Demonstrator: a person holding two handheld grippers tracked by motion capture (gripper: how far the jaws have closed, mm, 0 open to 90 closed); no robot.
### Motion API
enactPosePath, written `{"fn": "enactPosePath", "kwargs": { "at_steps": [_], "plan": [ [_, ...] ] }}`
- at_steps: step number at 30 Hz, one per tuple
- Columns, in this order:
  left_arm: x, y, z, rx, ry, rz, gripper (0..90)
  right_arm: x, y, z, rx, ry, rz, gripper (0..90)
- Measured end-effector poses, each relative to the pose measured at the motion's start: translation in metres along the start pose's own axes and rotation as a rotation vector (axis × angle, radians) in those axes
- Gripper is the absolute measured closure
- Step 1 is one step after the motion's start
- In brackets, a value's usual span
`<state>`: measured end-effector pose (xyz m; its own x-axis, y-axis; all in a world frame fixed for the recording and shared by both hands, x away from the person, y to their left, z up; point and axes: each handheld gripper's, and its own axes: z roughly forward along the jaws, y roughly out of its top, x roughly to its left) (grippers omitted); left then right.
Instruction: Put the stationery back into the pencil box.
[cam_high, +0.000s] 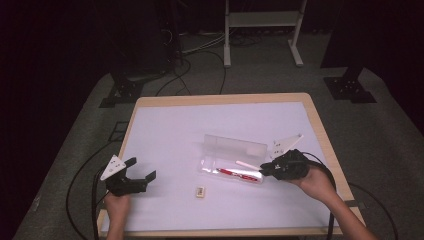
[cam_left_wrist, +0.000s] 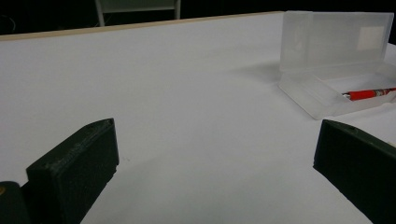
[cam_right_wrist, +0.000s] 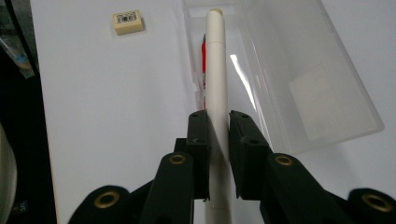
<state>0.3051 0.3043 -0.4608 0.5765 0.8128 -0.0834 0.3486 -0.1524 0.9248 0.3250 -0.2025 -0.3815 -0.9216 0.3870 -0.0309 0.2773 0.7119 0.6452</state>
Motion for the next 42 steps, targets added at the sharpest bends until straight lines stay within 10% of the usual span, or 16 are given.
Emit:
{"fn": "enactPosePath", "kwargs": {
  "at_steps": [42],
  "plan": [
    [0.000, 0.000, 0.000, 0.000, -0.002, -0.001, 0.0, -0.008, 0.034, 0.024, 0.009, 0.031, -0.026, 78.1]
  ]
}}
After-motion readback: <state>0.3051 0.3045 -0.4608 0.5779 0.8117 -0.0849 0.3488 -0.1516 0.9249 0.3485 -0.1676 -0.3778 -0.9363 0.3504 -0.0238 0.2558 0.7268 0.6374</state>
